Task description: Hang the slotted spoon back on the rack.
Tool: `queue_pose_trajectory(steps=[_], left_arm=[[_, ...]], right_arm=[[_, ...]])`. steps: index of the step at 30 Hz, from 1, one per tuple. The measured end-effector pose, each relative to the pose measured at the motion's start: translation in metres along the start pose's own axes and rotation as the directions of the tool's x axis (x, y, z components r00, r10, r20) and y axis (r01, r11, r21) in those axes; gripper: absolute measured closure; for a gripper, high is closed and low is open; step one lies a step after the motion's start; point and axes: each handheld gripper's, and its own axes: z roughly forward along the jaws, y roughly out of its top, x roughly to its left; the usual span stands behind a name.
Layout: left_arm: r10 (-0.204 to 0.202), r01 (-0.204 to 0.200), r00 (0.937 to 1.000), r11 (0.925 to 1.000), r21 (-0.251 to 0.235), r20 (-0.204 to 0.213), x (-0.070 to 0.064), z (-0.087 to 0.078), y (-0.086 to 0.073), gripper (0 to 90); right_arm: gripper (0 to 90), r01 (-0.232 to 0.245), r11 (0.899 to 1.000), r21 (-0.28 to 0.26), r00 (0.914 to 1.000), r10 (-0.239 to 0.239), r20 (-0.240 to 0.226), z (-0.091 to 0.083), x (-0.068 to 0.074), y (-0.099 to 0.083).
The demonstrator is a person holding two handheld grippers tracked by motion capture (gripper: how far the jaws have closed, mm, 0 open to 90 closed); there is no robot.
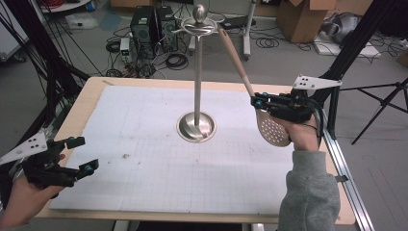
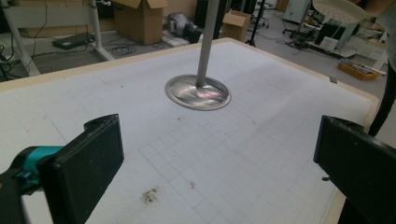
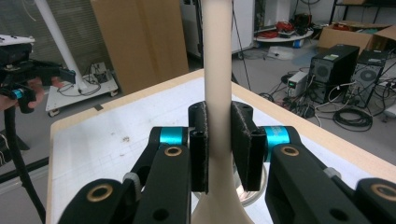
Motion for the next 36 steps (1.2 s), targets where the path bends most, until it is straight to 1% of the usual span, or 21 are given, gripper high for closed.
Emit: queue_pose_trajectory(steps=[11, 12, 13, 14, 16, 18, 19, 20, 23, 24, 25, 26, 29, 30, 31, 34, 36], left_arm=[[-0.002, 0.002, 1.0, 1.0, -0.005, 0.005, -0.001, 0.0, 0.001, 2.0], [-0.001, 0.001, 1.0, 1.0, -0.006, 0.007, -0.001, 0.0, 0.001, 2.0], [-0.001, 0.001, 1.0, 1.0, -0.006, 0.007, -0.001, 0.0, 0.001, 2.0], [-0.001, 0.001, 1.0, 1.0, -0.006, 0.006, -0.001, 0.0, 0.001, 2.0], [0.001, -0.001, 1.0, 1.0, -0.007, 0.005, -0.001, -0.001, 0.001, 2.0], [0.001, -0.001, 1.0, 1.0, -0.008, 0.005, -0.001, -0.001, 0.002, 2.0], [0.001, -0.001, 1.0, 1.0, -0.008, 0.005, -0.001, -0.001, 0.002, 2.0], [-0.002, 0.002, 1.0, 0.9999, -0.01, 0.005, -0.001, -0.001, 0.002, 2.0], [-0.003, 0.003, 1.0, 0.9999, -0.012, 0.005, -0.001, -0.001, 0.001, 2.0], [-0.002, 0.002, 1.0, 1.0, -0.005, 0.005, -0.001, 0.0, 0.001, 2.0], [-0.002, 0.002, 1.0, 1.0, -0.005, 0.005, -0.001, 0.0, 0.001, 2.0], [0.001, -0.001, 1.0, 1.0, -0.002, 0.007, -0.001, 0.0, 0.001, 2.0], [0.0, 0.0, 1.0, 1.0, -0.003, 0.006, -0.001, 0.0, 0.001, 2.0], [0.0, 0.0, 1.0, 1.0, -0.006, 0.008, -0.001, 0.0, 0.001, 2.0], [0.0, 0.0, 1.0, 1.0, -0.006, 0.008, -0.001, 0.0, 0.001, 2.0], [-0.004, 0.004, 1.0, 1.0, -0.006, 0.005, 0.0, 0.0, 0.0, 2.0], [-0.004, 0.004, 1.0, 1.0, -0.004, 0.003, 0.0, 0.0, 0.0, 2.0]], right_arm=[[77.9, 0.009, 0.999, 0.036, 1.0, -0.009, 0.002, 0.017, 0.002, 0.0], [77.9, 0.015, 0.999, 0.046, 0.9998, -0.016, 0.007, 0.022, 0.004, 0.0], [77.9, 0.015, 0.999, 0.046, 0.9998, -0.016, 0.007, 0.022, 0.004, 0.0], [77.9, 0.02, 0.998, 0.062, 0.9997, -0.021, 0.014, 0.028, 0.005, 0.0], [77.9, 0.019, 0.998, 0.066, 0.9997, -0.02, 0.017, 0.03, 0.005, 0.0], [77.8, 0.015, 0.997, 0.082, 0.9997, -0.017, 0.016, 0.039, 0.006, -0.001], [77.8, 0.015, 0.997, 0.082, 0.9997, -0.017, 0.016, 0.039, 0.006, -0.001], [77.8, 0.023, 0.996, 0.085, 0.9994, -0.025, 0.022, 0.043, 0.007, -0.001], [77.8, 0.021, 0.996, 0.091, 0.9994, -0.024, 0.026, 0.048, 0.008, -0.001], [77.8, 0.025, 0.995, 0.095, 0.9987, -0.029, 0.042, 0.053, 0.009, -0.002], [77.8, 0.025, 0.995, 0.095, 0.9987, -0.029, 0.042, 0.053, 0.009, -0.002], [77.8, 0.017, 0.995, 0.095, 0.9986, -0.022, 0.049, 0.059, 0.009, -0.002], [77.8, 0.01, 0.995, 0.096, 0.9987, -0.015, 0.05, 0.063, 0.008, -0.003], [77.8, 0.016, 0.995, 0.098, 0.9985, -0.021, 0.051, 0.068, 0.008, -0.002], [77.8, 0.016, 0.995, 0.098, 0.9985, -0.021, 0.051, 0.068, 0.008, -0.002], [77.8, 0.026, 0.994, 0.106, 0.998, -0.032, 0.054, 0.075, 0.009, -0.002], [77.8, 0.025, 0.994, 0.11, 0.9978, -0.031, 0.059, 0.078, 0.01, -0.002]])
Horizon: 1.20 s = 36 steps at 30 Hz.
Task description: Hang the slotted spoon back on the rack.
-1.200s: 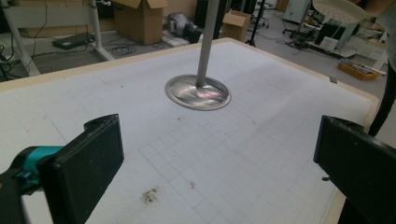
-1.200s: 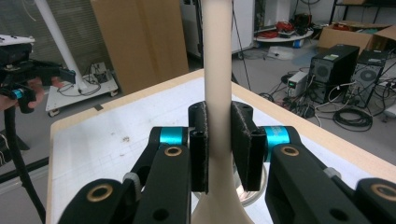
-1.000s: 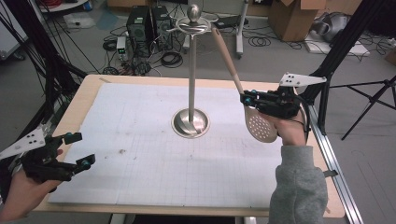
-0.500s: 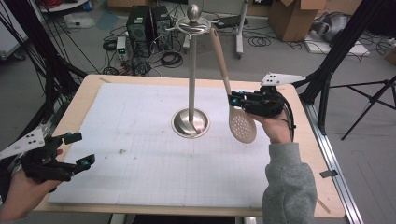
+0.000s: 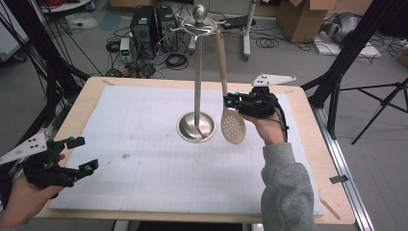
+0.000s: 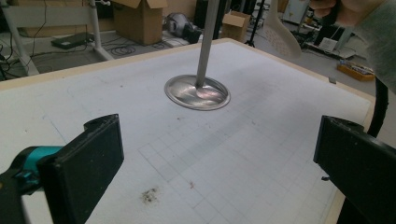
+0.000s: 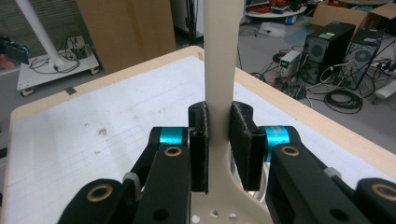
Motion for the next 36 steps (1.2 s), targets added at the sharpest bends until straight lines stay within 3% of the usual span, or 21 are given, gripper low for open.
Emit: queue_pose_trajectory(steps=[32, 36], left_arm=[[0.004, -0.004, 1.0, 0.9998, -0.019, 0.0, -0.002, -0.006, 0.003, 2.0], [0.003, -0.003, 1.0, 0.9998, -0.02, 0.0, -0.002, -0.005, 0.003, 2.0]], right_arm=[[77.8, 0.018, 1.0, 0.013, 0.9986, -0.019, 0.049, 0.042, 0.004, 0.009], [77.6, 0.008, 1.0, 0.017, 0.9995, -0.009, 0.03, 0.04, 0.004, 0.008]])
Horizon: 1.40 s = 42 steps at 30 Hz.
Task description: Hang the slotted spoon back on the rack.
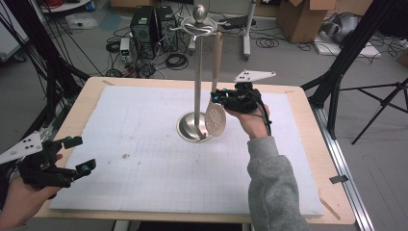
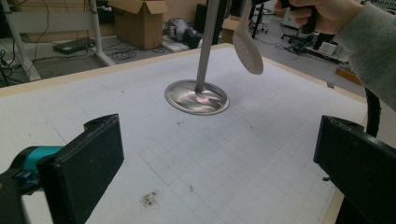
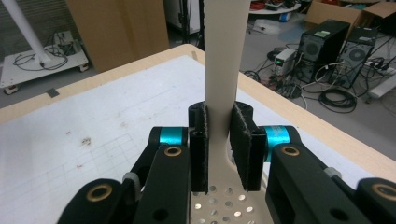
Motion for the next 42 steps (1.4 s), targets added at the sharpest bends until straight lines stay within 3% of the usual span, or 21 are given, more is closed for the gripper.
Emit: queue_pose_trajectory(steps=[4, 6, 9, 12, 13, 16, 17, 18, 23, 25, 26, 28, 30, 35, 42], left_arm=[[0.006, -0.006, 1.0, 1.0, -0.005, -0.008, -0.001, 0.0, 0.0, 2.0], [0.006, -0.006, 1.0, 1.0, -0.007, -0.006, -0.001, -0.001, 0.001, 2.0], [0.006, -0.006, 1.0, 1.0, -0.005, -0.007, -0.001, -0.001, 0.001, 2.0], [0.006, -0.006, 0.9998, 0.9999, -0.009, -0.019, 0.0, -0.001, 0.001, 2.0], [0.012, -0.012, 0.9996, 0.9999, -0.009, -0.027, 0.0, -0.001, 0.001, 2.0], [0.007, -0.008, 0.9989, 0.9998, -0.019, -0.047, 0.002, 0.001, 0.003, 2.0], [0.007, -0.008, 0.9989, 0.9998, -0.019, -0.047, 0.002, 0.001, 0.003, 2.0], [0.005, -0.006, 0.9985, 0.9998, -0.019, -0.054, 0.002, 0.002, 0.004, 2.0], [-0.007, 0.005, 0.9986, 0.9995, -0.03, -0.053, 0.005, 0.01, 0.007, 2.0], [-0.009, 0.007, 0.9992, 0.9991, -0.042, -0.038, 0.006, 0.013, 0.009, 2.0], [-0.008, 0.007, 0.9998, 0.9985, -0.054, -0.019, 0.005, 0.016, 0.011, 2.0], [-0.005, 0.004, 1.0, 0.9983, -0.058, -0.006, 0.005, 0.018, 0.013, 2.0], [0.0, 0.0, 1.0, 0.9981, -0.062, 0.007, 0.004, 0.021, 0.014, 2.0], [-0.005, 0.006, 0.9998, 0.9985, -0.054, 0.019, 0.003, 0.026, 0.013, 2.0], [0.0, 0.002, 0.9997, 0.9987, -0.051, 0.024, 0.004, 0.029, 0.013, 2.0]], right_arm=[[75.6, 0.008, 1.0, 0.0, 1.0, -0.008, 0.003, -0.002, 0.0, -0.001], [68.0, 0.016, 1.0, -0.026, 0.9999, -0.016, -0.001, -0.005, 0.001, -0.003], [63.8, 0.024, 1.0, -0.02, 0.9997, -0.024, -0.002, -0.007, 0.002, -0.004], [52.5, 0.042, 0.998, -0.051, 0.9991, -0.042, -0.002, -0.014, 0.008, -0.008], [52.5, 0.042, 0.998, -0.051, 0.9991, -0.042, -0.002, -0.014, 0.008, -0.008], [38.4, 0.078, 0.994, -0.078, 0.9969, -0.078, -0.004, -0.019, 0.016, -0.016], [38.4, 0.078, 0.994, -0.078, 0.9969, -0.078, -0.004, -0.019, 0.016, -0.016], [29.8, 0.085, 0.994, -0.074, 0.9963, -0.085, -0.004, -0.02, 0.019, -0.02], [14.4, 0.076, 0.993, -0.093, 0.9968, -0.078, -0.018, -0.029, 0.028, -0.03], [14.3, 0.074, 0.992, -0.1, 0.9967, -0.077, -0.027, -0.033, 0.029, -0.033], [14.0, 0.078, 0.991, -0.108, 0.9945, -0.085, -0.062, -0.039, 0.032, -0.037], [11.0, 0.089, 0.992, -0.093, 0.9913, -0.097, -0.089, -0.044, 0.034, -0.042], [10.9, 0.093, 0.991, -0.093, 0.9901, -0.102, -0.096, -0.051, 0.036, -0.048], [10.5, 0.082, 0.99, -0.112, 0.9921, -0.092, -0.086, -0.065, 0.036, -0.057], [10.5, 0.035, 0.991, -0.126, 0.9986, -0.039, -0.034, -0.093, 0.024, -0.079]])
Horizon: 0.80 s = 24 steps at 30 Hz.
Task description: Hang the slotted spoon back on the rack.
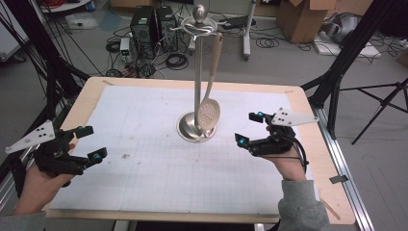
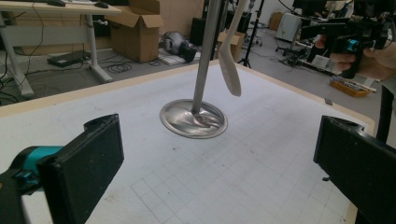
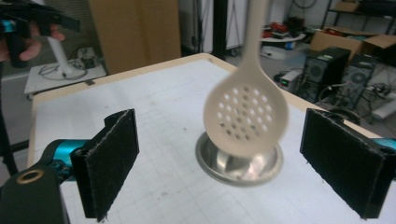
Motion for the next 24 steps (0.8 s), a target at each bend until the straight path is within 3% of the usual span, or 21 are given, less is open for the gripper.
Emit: queue_pose_trajectory(steps=[4, 8, 14, 24], left_arm=[[0.0, 0.0, 1.0, 1.0, -0.001, 0.0, -0.001, 0.0, 0.0, 2.0], [0.004, -0.004, 1.0, 1.0, -0.001, 0.002, -0.002, 0.001, 0.001, 2.0], [0.004, -0.004, 1.0, 1.0, 0.004, 0.006, 0.002, 0.003, 0.001, 2.0], [0.004, -0.004, 0.9999, 1.0, -0.001, 0.013, 0.001, 0.006, 0.001, 2.0]], right_arm=[[10.5, -0.036, 0.999, -0.015, 0.9989, 0.037, 0.031, -0.015, -0.009, -0.012], [10.4, -0.063, 0.998, -0.025, 0.9975, 0.064, 0.029, -0.026, -0.017, -0.02], [10.4, -0.078, 0.996, -0.046, 0.9962, 0.079, 0.034, -0.038, -0.027, -0.024], [10.3, -0.06, 0.997, -0.057, 0.9974, 0.062, 0.038, -0.058, -0.027, -0.029]])
